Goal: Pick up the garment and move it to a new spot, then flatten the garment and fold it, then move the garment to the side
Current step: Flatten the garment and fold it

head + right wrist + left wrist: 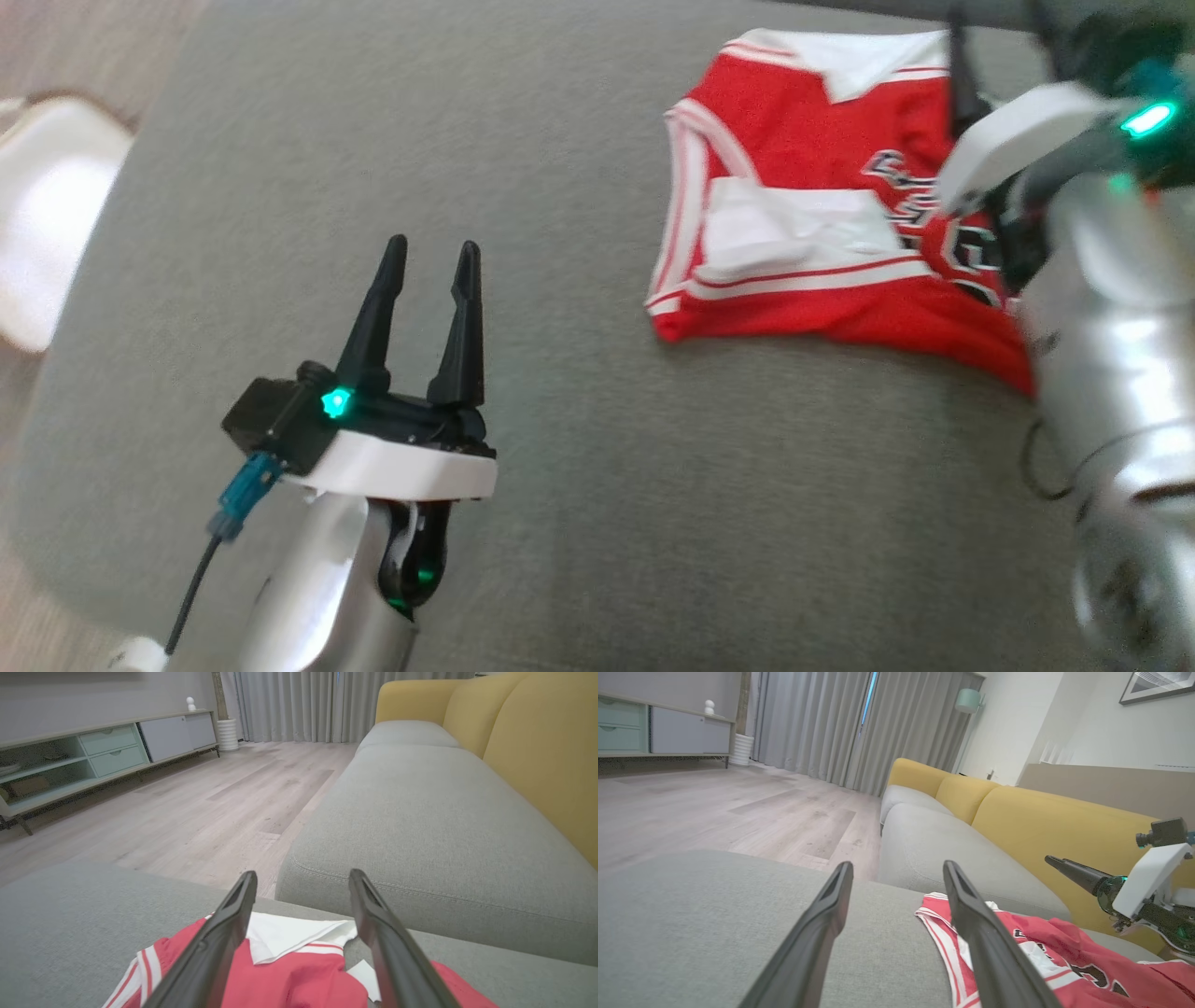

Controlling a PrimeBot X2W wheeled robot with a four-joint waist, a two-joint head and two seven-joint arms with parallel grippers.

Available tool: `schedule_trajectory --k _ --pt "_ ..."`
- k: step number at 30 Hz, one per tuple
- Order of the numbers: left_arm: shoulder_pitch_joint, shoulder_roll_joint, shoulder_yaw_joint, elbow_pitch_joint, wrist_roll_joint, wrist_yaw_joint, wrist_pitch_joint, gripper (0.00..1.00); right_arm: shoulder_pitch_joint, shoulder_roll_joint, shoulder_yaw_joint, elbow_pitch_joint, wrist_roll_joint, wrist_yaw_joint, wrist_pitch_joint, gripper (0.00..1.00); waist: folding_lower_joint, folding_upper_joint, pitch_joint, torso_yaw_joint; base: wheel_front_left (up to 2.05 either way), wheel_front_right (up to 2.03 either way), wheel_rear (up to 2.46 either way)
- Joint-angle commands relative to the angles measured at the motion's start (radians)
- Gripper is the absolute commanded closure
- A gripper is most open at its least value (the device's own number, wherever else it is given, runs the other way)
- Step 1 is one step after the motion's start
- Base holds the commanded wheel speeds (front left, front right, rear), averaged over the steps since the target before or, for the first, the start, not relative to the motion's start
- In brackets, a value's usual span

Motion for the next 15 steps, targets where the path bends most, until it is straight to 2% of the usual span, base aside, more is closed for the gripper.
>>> schedule_trajectory --k 1,9,13,15 --pt "-0.017 0.008 0.047 -0.038 0.013 -0.006 -0.005 0.00 0.021 0.040 0.036 -0.081 0.028 0.003 -0.014 0.00 0.0000 0.0000 -0.045 -0.068 0.00 0.00 0.00" --pt "0.033 0.009 0.096 -0.046 0.047 -0.006 -0.005 0.00 0.394 0.079 0.156 -0.526 0.173 0.003 -0.015 0.00 0.0000 0.0000 -0.117 -0.187 0.00 0.00 0.00" --pt "0.062 0.009 0.128 -0.055 0.056 -0.006 -0.005 0.00 0.578 0.083 0.186 -0.677 0.187 0.003 -0.015 0.00 0.0000 0.0000 -0.134 -0.229 0.00 0.00 0.00" --pt "0.069 0.010 0.134 -0.056 0.057 -0.006 -0.005 0.00 0.613 0.084 0.192 -0.703 0.187 0.003 -0.015 0.00 0.0000 0.0000 -0.136 -0.237 0.00 0.00 0.00"
